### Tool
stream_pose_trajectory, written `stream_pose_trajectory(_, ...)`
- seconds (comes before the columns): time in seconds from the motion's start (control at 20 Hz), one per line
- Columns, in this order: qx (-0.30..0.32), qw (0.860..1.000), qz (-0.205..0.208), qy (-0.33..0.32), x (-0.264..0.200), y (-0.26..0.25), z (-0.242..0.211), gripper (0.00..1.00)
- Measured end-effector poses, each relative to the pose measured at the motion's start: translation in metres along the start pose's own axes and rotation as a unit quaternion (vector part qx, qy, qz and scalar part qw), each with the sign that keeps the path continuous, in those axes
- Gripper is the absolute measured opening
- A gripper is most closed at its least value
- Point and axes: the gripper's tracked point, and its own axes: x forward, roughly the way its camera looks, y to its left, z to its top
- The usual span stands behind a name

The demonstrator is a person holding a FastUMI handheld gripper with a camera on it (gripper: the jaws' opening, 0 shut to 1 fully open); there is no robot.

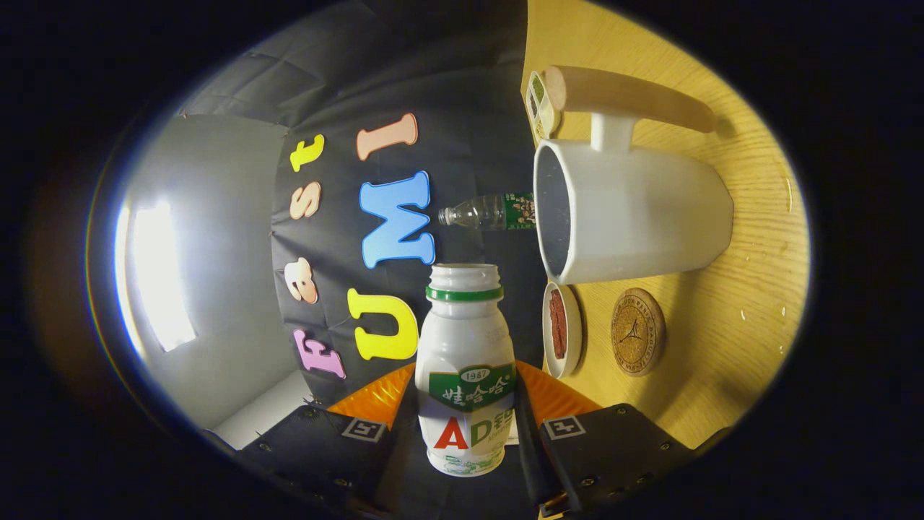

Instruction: Take the bottle from table, then pour the juice into the cup, finally place the bottle on the coaster

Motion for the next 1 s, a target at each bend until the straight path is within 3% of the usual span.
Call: stream_pose_trajectory(1.0, 0.015, 1.0, 0.009, -0.004, 0.0014, 0.0018, -0.0006, 0.64)
